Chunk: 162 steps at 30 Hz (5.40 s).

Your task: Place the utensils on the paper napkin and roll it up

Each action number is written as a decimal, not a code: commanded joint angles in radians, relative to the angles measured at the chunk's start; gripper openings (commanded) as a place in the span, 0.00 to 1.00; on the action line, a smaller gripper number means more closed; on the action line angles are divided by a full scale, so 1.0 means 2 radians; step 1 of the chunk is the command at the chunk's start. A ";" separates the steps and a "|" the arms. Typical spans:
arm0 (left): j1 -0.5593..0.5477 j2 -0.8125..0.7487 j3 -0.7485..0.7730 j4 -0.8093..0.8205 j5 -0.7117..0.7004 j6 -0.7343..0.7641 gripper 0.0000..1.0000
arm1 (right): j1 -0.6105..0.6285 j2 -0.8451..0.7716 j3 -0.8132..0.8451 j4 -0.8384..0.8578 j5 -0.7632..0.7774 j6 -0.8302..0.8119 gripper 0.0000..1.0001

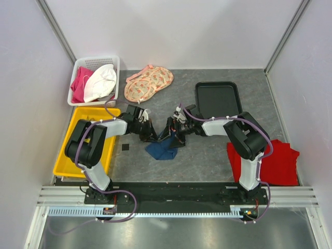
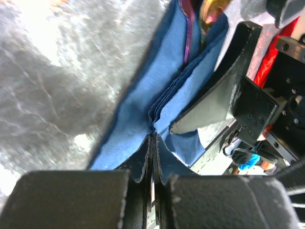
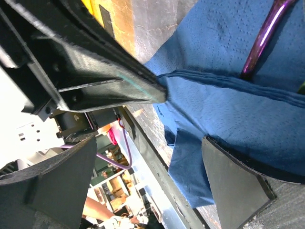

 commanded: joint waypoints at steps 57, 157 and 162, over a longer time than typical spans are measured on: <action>0.006 -0.015 0.009 -0.044 -0.051 0.040 0.02 | 0.015 -0.046 -0.035 -0.045 -0.018 -0.065 0.95; 0.007 0.003 -0.001 -0.036 -0.038 0.027 0.02 | 0.042 0.024 0.191 -0.210 0.170 -0.174 0.87; 0.007 0.005 -0.002 -0.036 -0.038 0.027 0.02 | 0.044 0.037 0.188 -0.210 0.184 -0.180 0.87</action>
